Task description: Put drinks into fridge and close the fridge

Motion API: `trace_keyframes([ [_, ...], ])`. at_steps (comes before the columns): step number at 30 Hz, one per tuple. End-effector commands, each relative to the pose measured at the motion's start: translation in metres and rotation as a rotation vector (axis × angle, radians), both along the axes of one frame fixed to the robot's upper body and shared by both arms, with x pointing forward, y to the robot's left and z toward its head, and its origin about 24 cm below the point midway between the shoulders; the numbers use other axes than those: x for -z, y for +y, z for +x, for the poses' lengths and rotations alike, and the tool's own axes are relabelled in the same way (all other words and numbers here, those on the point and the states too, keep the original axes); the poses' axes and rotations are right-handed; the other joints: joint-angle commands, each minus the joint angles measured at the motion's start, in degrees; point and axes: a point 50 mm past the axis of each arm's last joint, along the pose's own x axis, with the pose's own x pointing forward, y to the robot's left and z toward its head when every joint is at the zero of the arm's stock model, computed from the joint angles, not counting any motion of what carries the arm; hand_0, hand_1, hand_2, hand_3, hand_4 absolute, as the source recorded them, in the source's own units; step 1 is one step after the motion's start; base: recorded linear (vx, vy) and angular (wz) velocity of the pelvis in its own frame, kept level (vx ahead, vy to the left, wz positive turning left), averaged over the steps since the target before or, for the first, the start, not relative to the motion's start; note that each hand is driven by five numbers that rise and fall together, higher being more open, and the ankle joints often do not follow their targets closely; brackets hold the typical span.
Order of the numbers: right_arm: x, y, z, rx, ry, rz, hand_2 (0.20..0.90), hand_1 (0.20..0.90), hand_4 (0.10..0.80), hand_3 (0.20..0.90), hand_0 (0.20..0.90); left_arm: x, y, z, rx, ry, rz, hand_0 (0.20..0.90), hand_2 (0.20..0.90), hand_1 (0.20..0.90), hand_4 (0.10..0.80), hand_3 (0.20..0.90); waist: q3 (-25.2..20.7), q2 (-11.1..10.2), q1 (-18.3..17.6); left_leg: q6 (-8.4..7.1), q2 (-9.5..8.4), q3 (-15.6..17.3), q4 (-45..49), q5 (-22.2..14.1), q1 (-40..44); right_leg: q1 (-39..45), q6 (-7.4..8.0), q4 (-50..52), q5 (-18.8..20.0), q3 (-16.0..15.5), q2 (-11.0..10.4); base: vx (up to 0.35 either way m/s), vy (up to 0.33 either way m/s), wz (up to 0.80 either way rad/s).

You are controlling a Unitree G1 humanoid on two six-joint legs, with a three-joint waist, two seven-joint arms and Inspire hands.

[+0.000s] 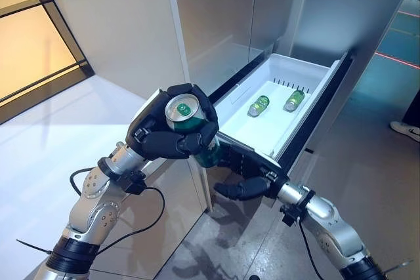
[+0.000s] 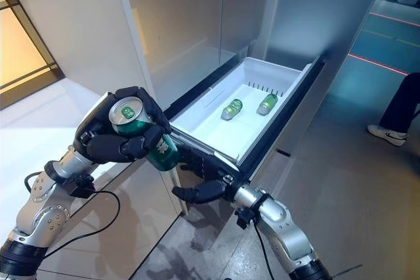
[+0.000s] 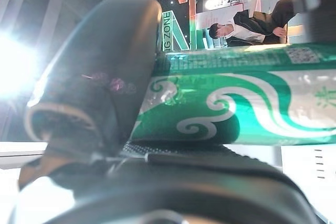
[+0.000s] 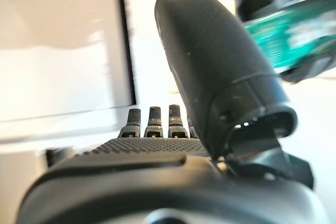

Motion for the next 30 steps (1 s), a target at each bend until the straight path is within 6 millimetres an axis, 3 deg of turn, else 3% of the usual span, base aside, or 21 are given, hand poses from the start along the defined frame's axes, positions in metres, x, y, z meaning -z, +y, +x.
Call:
trace_keyframes([
  [1, -0.060, 0.018, 0.008, -0.123, -0.209, 0.166, 0.900, 0.900, 0.800, 0.900, 0.900, -0.056, -0.013, 0.000, 0.080, -0.264, -0.088, 0.300, 0.300, 0.300, 0.100, 0.200, -3.8, -0.9, -0.4, 1.65, -3.45, -0.4, 2.9, -4.7, -0.9, -0.8, 0.98, 7.4, -8.2, 0.2, 2.0, 0.000, 0.000, 0.00],
  [10, -0.073, 0.037, 0.012, -0.200, -0.225, 0.144, 0.900, 0.900, 0.800, 0.900, 0.900, -0.053, -0.036, 0.009, 0.103, -0.214, -0.021, 0.300, 0.300, 0.300, 0.100, 0.200, -3.5, -1.2, -0.1, 1.81, -3.79, -0.9, 3.0, -4.6, -0.8, -0.6, 0.75, 7.3, -7.9, -0.1, 1.9, 0.000, 0.000, 0.00],
  [21, -0.081, 0.055, 0.010, -0.329, -0.206, 0.136, 0.900, 0.900, 0.800, 0.900, 0.900, -0.044, -0.046, 0.019, 0.074, -0.163, 0.068, 0.300, 0.300, 0.300, 0.100, 0.200, -3.5, -1.6, 0.2, 1.85, -4.02, -1.3, 3.0, -4.5, -0.8, -0.5, 0.84, 7.2, -7.7, -0.4, 1.7, 0.000, 0.000, 0.00],
  [30, -0.066, 0.068, 0.008, -0.403, -0.007, 0.194, 0.900, 0.900, 0.800, 0.900, 0.900, -0.040, -0.056, 0.018, 0.158, -0.140, -0.001, 0.300, 0.300, 0.300, 0.100, 0.200, -3.5, -1.9, 0.3, 1.81, -4.02, -1.2, 2.8, -4.4, -0.5, -0.1, 0.91, 7.0, -7.6, -0.5, 1.7, 0.000, 0.000, 0.00],
])
